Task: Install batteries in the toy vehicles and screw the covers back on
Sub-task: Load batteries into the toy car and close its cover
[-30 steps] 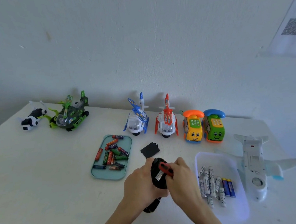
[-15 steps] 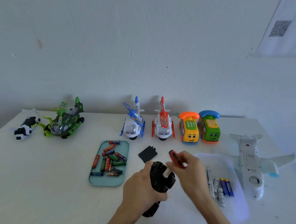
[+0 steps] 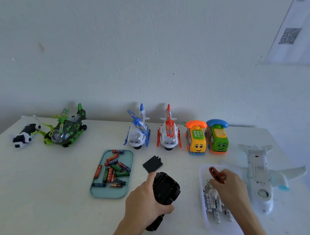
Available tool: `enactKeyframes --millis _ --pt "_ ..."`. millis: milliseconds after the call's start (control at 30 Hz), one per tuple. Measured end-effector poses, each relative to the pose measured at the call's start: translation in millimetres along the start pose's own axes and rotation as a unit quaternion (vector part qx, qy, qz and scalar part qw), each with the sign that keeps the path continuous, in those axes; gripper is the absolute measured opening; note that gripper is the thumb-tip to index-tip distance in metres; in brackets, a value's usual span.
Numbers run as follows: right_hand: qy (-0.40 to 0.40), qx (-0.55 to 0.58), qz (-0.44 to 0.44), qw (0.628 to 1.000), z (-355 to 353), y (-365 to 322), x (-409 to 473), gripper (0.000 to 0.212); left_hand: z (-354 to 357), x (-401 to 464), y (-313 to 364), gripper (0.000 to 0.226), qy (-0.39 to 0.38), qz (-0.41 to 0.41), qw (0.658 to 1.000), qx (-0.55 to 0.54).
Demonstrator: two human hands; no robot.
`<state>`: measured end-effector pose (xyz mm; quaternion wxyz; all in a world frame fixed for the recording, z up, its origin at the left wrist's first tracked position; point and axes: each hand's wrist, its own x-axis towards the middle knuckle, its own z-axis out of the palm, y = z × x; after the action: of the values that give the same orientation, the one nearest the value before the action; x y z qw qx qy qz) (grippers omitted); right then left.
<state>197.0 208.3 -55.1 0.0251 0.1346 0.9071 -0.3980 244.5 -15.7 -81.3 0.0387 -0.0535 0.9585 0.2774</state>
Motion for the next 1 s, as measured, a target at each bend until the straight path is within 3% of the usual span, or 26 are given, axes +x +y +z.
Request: enactKeyframes --millis 100,233,433,600,833,1000 --pt "-0.042 0.055 -0.051 0.996 4.3 -25.0 -8.3 0.025 -1.4 -0.5 -5.6 0.089 -0.012 -0.025 0.999 -0.046" --pt "-0.114 0.027 -0.1 0.988 40.5 -48.4 -13.9 0.044 -10.1 -9.4 -18.6 0.084 -0.002 -0.048 0.995 -0.083" --pt "-0.192 -0.05 -0.082 0.977 107.0 -58.8 -18.0 0.041 -42.5 -34.7 -61.8 0.085 0.04 -0.091 0.991 -0.092" --pt "-0.132 -0.177 -0.081 0.972 142.0 -65.0 -18.2 0.038 -73.8 -51.1 -102.7 0.088 0.029 -0.104 0.992 -0.068" --pt "-0.043 -0.228 -0.089 0.969 156.4 -61.0 -21.8 0.04 -94.9 -49.5 -134.4 0.091 -0.016 -0.087 0.995 -0.039" --pt "-0.019 -0.187 -0.179 0.966 169.4 -82.7 -25.4 0.032 -97.6 -43.6 -138.2 0.095 -0.033 -0.052 0.998 -0.001"
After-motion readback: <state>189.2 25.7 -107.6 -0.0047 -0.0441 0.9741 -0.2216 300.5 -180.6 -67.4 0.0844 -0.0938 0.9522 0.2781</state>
